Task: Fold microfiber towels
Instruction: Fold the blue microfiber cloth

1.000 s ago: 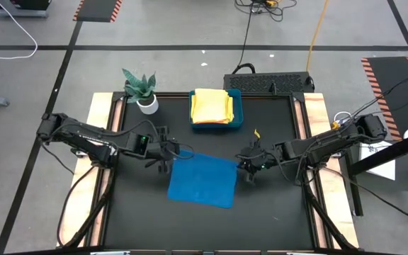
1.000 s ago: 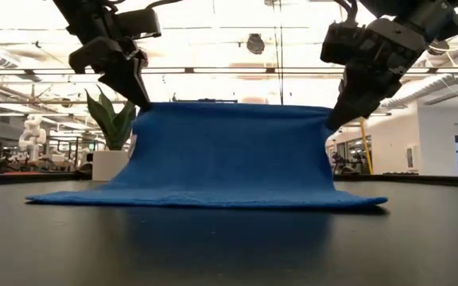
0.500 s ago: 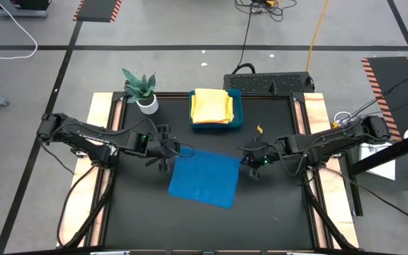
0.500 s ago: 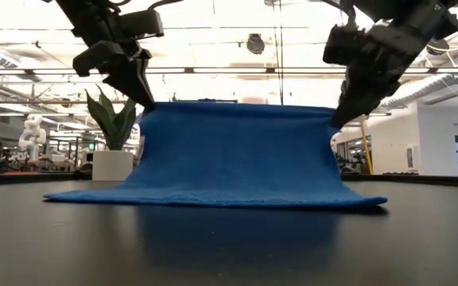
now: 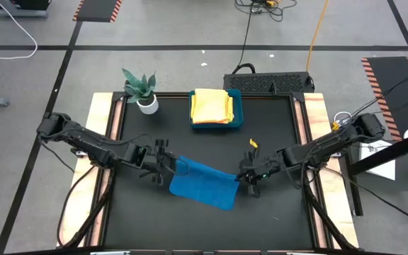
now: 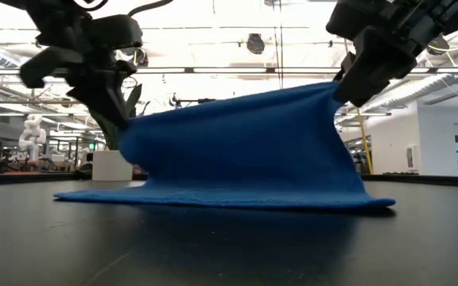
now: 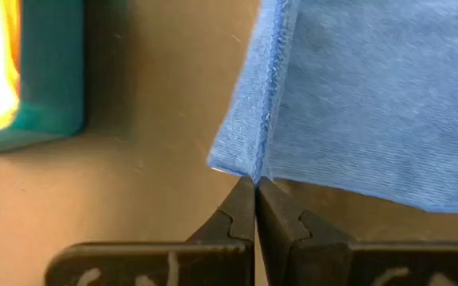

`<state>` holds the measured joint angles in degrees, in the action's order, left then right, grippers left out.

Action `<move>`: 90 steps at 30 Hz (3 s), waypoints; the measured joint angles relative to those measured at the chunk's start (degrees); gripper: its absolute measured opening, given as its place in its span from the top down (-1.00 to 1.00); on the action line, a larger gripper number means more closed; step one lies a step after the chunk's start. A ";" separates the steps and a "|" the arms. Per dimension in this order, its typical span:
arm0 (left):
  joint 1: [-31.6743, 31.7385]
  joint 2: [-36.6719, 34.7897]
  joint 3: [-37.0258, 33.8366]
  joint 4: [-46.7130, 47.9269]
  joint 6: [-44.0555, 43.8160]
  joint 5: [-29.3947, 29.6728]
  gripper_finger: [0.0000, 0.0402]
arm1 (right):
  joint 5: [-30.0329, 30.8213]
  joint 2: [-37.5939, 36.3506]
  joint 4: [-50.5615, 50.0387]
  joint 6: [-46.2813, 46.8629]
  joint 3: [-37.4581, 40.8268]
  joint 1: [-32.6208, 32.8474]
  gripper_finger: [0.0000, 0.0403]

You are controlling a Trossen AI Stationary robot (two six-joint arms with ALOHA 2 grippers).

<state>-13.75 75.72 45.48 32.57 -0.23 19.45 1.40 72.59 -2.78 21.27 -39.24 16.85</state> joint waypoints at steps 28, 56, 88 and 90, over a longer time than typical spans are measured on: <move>-13.30 0.02 -9.77 -22.87 -8.70 -9.38 0.95 | -9.17 13.59 15.25 8.07 0.09 6.68 0.64; -16.36 0.02 -9.73 -38.97 -10.74 6.01 0.20 | 9.22 13.59 19.69 -0.32 0.07 4.82 0.39; -4.16 6.30 -9.75 -49.99 -3.46 -1.75 0.32 | 9.10 13.24 19.28 0.10 2.16 -1.47 0.39; -4.18 6.25 -9.75 -50.31 -3.47 -1.80 0.32 | 9.10 13.24 19.25 0.10 2.16 -1.47 0.39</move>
<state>-17.93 81.97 35.73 -17.74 -3.70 17.65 10.50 85.82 16.47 21.37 -37.08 15.38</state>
